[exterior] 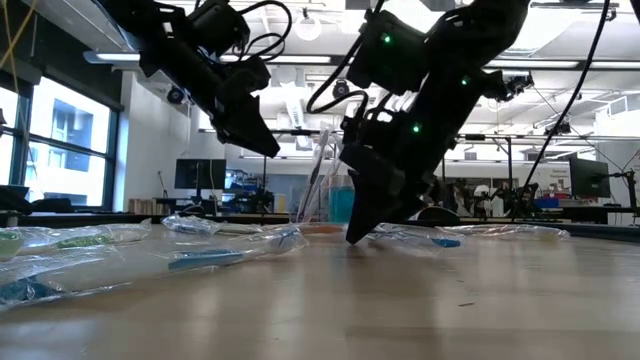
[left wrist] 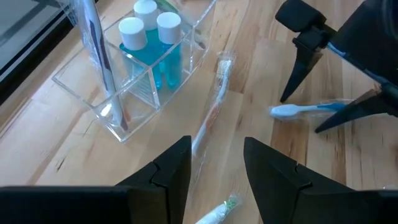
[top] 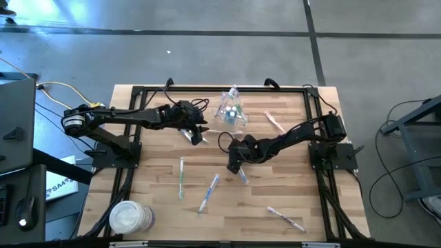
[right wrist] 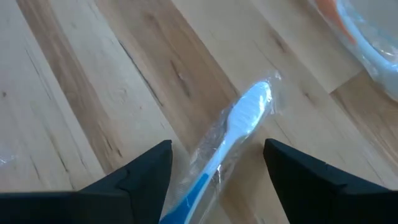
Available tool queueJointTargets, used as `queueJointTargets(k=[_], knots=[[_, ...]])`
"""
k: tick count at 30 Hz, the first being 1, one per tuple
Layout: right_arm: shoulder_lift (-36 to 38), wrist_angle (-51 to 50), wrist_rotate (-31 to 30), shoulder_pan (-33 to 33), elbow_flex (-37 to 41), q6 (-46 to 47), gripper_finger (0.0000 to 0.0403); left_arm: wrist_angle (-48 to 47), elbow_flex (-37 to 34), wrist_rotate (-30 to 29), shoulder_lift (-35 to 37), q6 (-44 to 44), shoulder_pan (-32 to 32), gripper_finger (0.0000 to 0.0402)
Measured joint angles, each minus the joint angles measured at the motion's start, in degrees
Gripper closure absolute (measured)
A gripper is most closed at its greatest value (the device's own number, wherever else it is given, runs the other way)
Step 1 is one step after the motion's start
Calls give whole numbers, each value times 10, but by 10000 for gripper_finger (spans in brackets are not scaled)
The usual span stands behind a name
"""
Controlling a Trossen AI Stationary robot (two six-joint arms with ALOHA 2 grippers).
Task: Pick & Place toothbrushing station
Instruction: Put the top blue toothbrush into the transparent organizer
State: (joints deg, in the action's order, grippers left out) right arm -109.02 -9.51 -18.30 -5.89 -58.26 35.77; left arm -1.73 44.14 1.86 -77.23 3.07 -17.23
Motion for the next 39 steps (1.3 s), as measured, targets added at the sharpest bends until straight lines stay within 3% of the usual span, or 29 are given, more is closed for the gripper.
queueJointTargets(k=[6,17,24,30,35,39], knots=[[4,-7,2,0,0,-3,209,-1,0,1,0,2,0,254],[5,-7,7,0,0,-16,387,-1,0,1,0,15,0,254],[18,-41,5,0,1,-15,386,-2,0,1,0,17,0,254],[77,-98,-4,-3,1,-15,393,-3,1,11,0,19,1,254],[159,-167,-37,-14,1,-15,385,-4,1,23,-2,26,1,254],[235,-227,-113,-35,1,-11,394,-7,1,38,-2,33,1,254]])
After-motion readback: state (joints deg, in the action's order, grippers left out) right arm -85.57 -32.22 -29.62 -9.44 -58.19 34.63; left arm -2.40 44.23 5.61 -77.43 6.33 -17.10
